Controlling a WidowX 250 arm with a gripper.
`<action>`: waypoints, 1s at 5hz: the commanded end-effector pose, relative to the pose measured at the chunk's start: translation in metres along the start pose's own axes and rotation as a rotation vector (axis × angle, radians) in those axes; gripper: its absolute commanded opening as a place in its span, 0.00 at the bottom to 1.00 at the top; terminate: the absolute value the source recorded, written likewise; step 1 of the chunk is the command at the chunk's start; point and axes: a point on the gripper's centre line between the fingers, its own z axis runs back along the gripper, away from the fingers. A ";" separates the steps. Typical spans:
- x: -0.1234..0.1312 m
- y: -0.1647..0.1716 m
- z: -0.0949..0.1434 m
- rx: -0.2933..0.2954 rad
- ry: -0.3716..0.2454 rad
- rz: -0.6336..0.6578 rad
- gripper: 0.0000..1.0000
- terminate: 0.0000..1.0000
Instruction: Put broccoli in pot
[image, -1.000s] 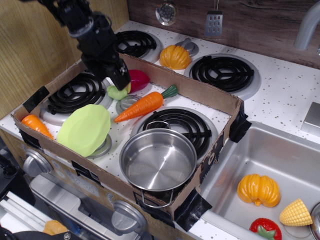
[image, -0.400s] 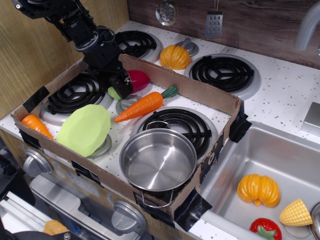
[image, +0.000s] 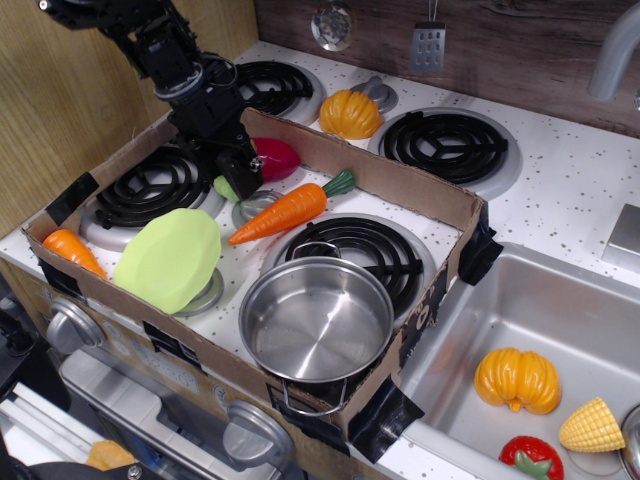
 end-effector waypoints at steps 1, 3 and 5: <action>0.025 -0.004 0.070 0.151 -0.028 -0.019 0.00 0.00; 0.035 -0.052 0.123 0.154 0.011 0.065 0.00 0.00; 0.000 -0.122 0.119 0.200 -0.027 0.190 0.00 0.00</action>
